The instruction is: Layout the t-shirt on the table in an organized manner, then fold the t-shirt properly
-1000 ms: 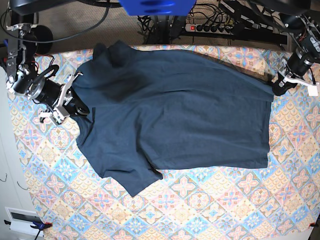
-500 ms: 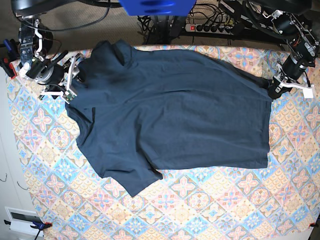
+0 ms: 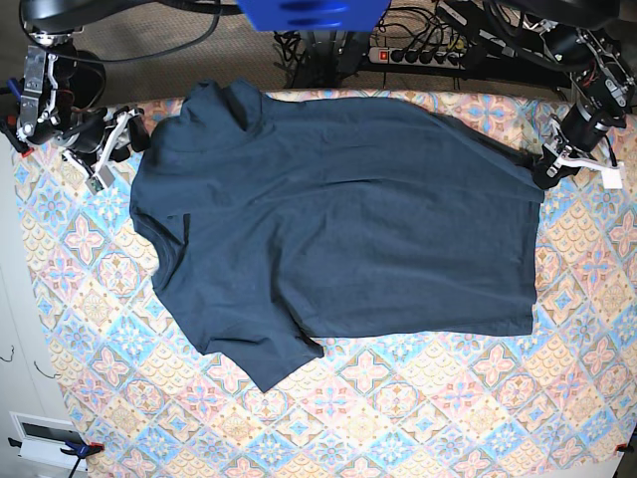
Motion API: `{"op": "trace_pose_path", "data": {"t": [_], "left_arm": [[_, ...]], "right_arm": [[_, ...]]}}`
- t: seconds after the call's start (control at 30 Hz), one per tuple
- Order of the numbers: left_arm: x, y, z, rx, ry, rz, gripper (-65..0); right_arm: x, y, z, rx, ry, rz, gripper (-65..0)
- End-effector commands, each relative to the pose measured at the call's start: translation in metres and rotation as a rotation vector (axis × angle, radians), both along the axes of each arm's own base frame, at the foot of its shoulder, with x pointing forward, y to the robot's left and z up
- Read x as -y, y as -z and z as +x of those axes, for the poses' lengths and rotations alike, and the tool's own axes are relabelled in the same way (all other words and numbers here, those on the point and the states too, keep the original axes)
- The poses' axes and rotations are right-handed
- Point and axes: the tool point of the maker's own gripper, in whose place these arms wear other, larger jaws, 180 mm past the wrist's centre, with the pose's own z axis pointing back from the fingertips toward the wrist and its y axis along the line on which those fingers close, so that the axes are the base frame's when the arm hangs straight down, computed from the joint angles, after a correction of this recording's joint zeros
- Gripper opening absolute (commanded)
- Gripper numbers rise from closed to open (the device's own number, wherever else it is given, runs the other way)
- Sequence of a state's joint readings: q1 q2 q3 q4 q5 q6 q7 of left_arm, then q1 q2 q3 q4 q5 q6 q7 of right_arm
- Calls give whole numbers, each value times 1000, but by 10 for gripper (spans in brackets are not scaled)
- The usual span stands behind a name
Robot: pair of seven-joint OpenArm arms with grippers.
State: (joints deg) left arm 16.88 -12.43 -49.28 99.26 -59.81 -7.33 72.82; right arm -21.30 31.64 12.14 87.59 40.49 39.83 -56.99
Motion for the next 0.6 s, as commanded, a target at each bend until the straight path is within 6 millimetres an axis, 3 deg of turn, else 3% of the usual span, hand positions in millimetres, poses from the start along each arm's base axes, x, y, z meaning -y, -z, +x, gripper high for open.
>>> {"op": "trace_pose_path", "data": {"t": [0.0, 0.57], "left_arm": [[-5, -12, 6, 36, 2, 23, -650], [-5, -12, 6, 36, 2, 23, -650]], "right_arm": [[5, -9, 6, 24, -1, 3, -384], [-11, 3, -6, -34, 11, 52, -385]]}}
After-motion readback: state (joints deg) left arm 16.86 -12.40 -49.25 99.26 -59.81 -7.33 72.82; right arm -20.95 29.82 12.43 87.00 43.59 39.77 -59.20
